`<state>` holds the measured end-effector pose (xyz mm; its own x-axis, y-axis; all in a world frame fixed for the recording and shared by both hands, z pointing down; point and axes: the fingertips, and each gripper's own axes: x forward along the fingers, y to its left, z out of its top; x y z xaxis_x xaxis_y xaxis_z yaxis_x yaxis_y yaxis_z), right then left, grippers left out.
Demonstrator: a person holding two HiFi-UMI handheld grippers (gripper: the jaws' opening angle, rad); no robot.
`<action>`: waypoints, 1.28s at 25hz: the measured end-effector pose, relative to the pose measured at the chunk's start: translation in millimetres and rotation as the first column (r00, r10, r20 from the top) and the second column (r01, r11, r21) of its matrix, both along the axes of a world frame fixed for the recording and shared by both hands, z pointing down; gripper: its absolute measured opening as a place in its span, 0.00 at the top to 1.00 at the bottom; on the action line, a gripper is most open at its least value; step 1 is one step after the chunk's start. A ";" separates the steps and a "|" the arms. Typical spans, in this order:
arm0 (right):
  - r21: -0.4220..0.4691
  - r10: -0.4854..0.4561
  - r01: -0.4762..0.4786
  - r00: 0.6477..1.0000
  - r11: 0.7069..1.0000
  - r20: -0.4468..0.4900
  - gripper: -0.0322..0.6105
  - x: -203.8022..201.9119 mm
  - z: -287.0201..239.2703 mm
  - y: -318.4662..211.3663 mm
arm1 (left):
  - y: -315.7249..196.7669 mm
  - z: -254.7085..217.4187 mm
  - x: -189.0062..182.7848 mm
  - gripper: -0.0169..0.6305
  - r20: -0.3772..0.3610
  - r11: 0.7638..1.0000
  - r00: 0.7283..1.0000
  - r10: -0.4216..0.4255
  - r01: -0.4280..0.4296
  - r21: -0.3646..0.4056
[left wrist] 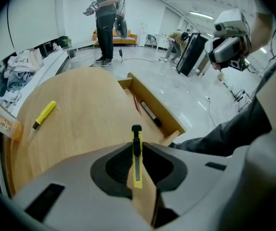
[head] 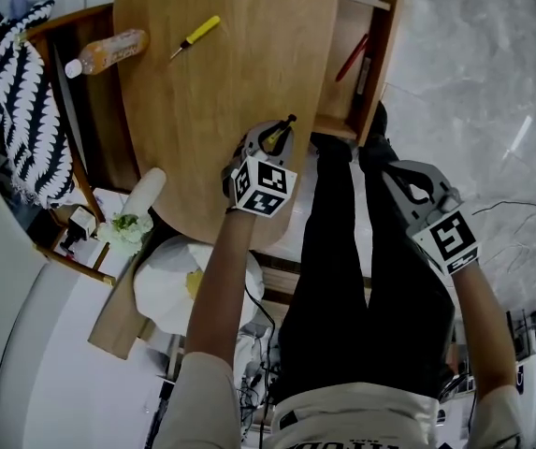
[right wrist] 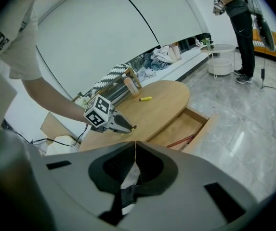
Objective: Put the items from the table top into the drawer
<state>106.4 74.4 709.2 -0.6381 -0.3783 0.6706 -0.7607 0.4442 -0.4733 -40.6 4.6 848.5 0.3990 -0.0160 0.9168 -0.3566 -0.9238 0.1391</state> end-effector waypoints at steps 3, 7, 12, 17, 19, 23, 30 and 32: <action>-0.004 0.009 -0.009 1.000 1.000 0.006 0.92 6.1 3.1 1.4 | 5.2 0.3 21.2 0.86 -0.024 0.999 0.999 -0.032 0.032 -0.015; -0.007 0.003 -0.003 1.000 1.000 0.009 0.92 11.2 5.4 2.2 | 13.2 3.9 49.1 0.86 -0.051 0.998 0.997 -0.055 0.054 -0.029; -0.020 0.026 -0.025 1.000 0.999 0.018 0.92 23.4 12.1 5.1 | 16.0 12.4 79.0 0.86 -0.074 0.996 0.993 -0.092 0.091 -0.019; -0.029 0.036 -0.036 0.999 0.999 0.015 0.92 34.8 17.9 5.2 | 18.9 26.4 101.6 0.86 -0.083 0.991 0.988 -0.132 0.132 -0.011; -0.032 0.042 -0.042 0.999 0.999 0.016 0.92 39.1 20.6 4.5 | 20.2 33.3 107.2 0.86 -0.083 0.990 0.987 -0.140 0.140 -0.014; -0.034 0.035 -0.035 0.999 0.999 0.014 0.92 45.2 26.3 4.2 | 21.7 46.2 111.1 0.86 -0.072 0.989 0.986 -0.148 0.147 -0.022; -0.041 0.023 -0.022 1.000 0.999 0.018 0.92 51.2 35.3 4.6 | 21.0 53.2 114.6 0.86 -0.013 0.991 0.991 -0.135 0.135 0.012; -0.040 0.017 -0.016 1.000 0.999 0.021 0.92 51.8 33.7 4.0 | 23.0 54.0 112.7 0.85 0.004 0.989 0.989 -0.146 0.146 0.011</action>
<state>158.2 78.4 742.9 -0.6464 -0.3620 0.6717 -0.7573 0.4119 -0.5068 72.0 27.6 902.5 0.3873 -0.0834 0.9182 -0.4880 -0.8635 0.1274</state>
